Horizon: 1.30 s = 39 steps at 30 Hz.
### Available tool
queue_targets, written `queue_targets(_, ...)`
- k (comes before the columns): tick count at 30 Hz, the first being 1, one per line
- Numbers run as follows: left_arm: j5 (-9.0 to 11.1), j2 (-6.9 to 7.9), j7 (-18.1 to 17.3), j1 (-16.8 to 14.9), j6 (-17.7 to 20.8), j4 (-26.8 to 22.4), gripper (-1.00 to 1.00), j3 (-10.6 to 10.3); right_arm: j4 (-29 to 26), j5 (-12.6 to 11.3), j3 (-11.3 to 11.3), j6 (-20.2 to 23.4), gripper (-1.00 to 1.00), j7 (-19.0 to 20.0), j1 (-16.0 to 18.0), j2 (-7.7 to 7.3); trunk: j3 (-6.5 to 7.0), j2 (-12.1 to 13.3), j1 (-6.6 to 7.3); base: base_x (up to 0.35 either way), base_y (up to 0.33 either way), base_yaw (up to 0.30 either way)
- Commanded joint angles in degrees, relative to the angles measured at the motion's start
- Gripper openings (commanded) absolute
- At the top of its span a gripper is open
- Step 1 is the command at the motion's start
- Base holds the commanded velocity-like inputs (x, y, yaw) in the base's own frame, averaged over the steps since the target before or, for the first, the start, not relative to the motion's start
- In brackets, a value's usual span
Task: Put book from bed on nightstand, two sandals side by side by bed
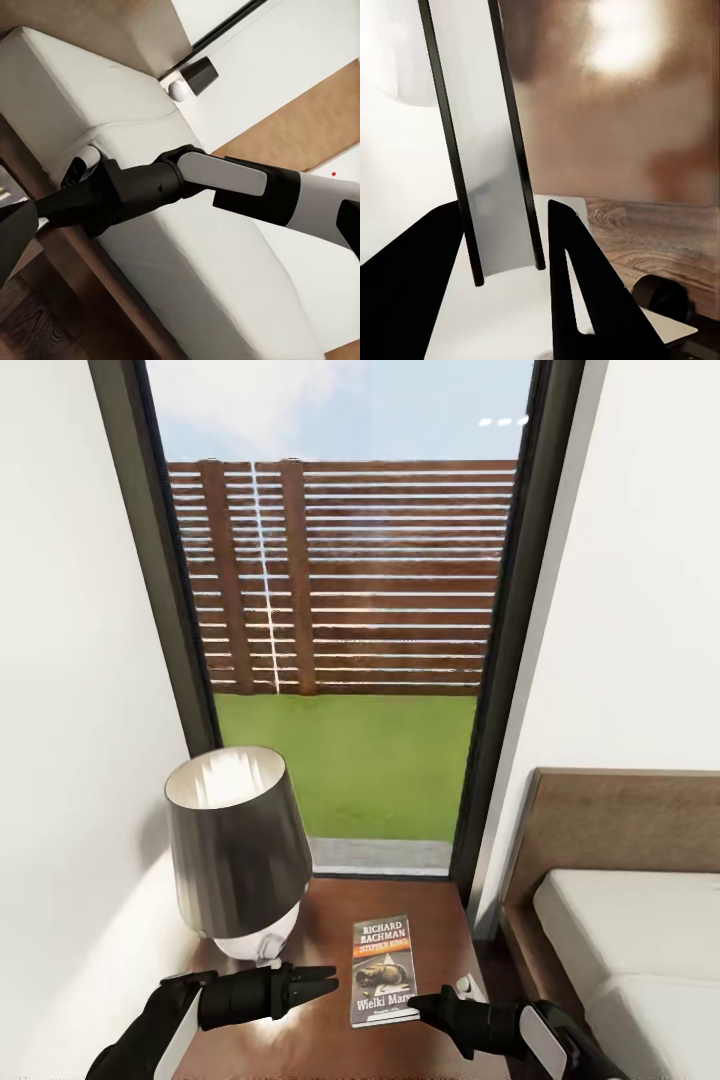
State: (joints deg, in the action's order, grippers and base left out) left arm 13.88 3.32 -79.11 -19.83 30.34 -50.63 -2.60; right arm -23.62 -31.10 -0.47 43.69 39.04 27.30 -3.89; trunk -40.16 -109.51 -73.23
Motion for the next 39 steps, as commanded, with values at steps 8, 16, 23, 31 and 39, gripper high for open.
queue_targets(8,0.4,0.07,0.0,0.0,0.6,0.0,1.00,-0.2,0.0,-0.2,-0.1,0.3,-1.00,0.1,0.0,0.03,-1.50,-3.2,-1.76,0.000,0.000,0.000)
queue_targets(16,0.4,0.10,0.0,-0.1,0.6,0.0,1.00,-0.2,0.0,-0.2,-0.1,0.3,-1.00,0.1,0.0,0.02,-2.93,-6.5,-3.51,0.000,0.000,0.000)
queue_targets(23,0.4,0.10,0.0,0.0,0.6,0.0,1.00,-0.2,0.0,-0.3,-0.1,0.3,-1.00,0.1,0.0,0.03,-4.19,-9.3,-5.05,0.000,0.000,0.000)
queue_targets(31,0.4,0.06,0.0,0.0,0.6,0.0,1.00,-0.2,0.0,-0.3,-0.1,0.3,-1.00,0.1,0.0,0.03,-5.63,-12.5,-6.81,0.000,0.000,0.000)
queue_targets(39,0.4,0.10,0.0,0.0,0.6,0.1,1.00,-0.2,0.0,-0.2,-0.1,0.3,-1.00,0.1,0.0,0.03,-7.06,-15.7,-8.56,0.000,0.000,0.000)
